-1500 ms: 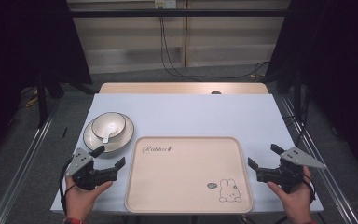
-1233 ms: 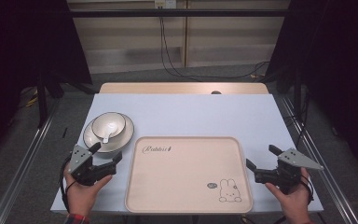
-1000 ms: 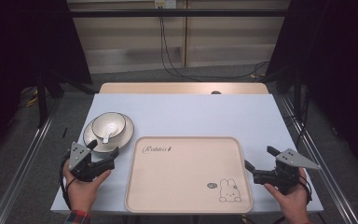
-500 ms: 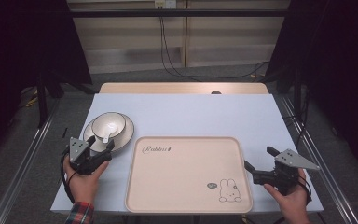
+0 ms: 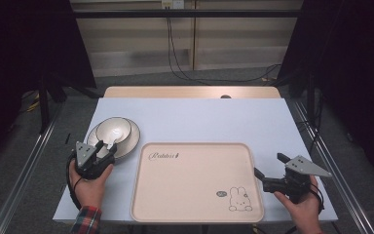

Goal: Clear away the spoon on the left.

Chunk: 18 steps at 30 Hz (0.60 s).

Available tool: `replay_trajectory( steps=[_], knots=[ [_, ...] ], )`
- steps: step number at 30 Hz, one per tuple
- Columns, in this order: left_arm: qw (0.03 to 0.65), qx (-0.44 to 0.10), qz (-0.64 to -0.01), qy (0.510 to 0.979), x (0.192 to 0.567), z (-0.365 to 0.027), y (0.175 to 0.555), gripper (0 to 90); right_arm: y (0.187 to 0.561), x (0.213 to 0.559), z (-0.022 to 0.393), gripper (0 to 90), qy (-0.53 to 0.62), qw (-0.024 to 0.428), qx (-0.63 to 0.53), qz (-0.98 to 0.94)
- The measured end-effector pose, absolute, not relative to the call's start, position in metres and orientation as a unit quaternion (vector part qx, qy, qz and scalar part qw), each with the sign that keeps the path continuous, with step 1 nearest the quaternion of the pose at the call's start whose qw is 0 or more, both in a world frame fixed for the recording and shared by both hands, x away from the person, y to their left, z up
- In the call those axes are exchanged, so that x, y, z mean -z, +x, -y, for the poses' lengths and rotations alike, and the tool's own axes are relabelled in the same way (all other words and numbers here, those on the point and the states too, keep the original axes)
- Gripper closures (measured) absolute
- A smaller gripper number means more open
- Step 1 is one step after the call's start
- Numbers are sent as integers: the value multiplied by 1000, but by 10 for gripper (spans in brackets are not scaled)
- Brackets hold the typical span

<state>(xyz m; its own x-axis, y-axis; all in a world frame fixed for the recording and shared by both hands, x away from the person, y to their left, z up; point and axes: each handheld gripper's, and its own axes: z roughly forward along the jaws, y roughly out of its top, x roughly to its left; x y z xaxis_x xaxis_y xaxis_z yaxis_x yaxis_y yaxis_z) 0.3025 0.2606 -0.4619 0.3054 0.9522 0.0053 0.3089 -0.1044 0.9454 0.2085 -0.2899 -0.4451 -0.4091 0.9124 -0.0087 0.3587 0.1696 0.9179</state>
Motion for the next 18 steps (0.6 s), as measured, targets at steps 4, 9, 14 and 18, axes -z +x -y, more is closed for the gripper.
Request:
replay_trajectory(
  steps=[4, 9, 14, 18],
  knots=[
    [478, -334, -481, 654, 461, -261, 302, 577, 209, 445, 291, 39, 454, 300, -460, -702],
    [481, -336, -480, 653, 460, -261, 301, 676, 209, 445, 291, 42, 451, 299, -460, -703],
    [493, -325, -479, 650, 460, -263, 300, 769, 209, 445, 291, 42, 452, 299, -460, -703],
    [498, -324, -483, 644, 458, -265, 300, 790, 210, 445, 290, 41, 451, 297, -462, -704]
  ],
)
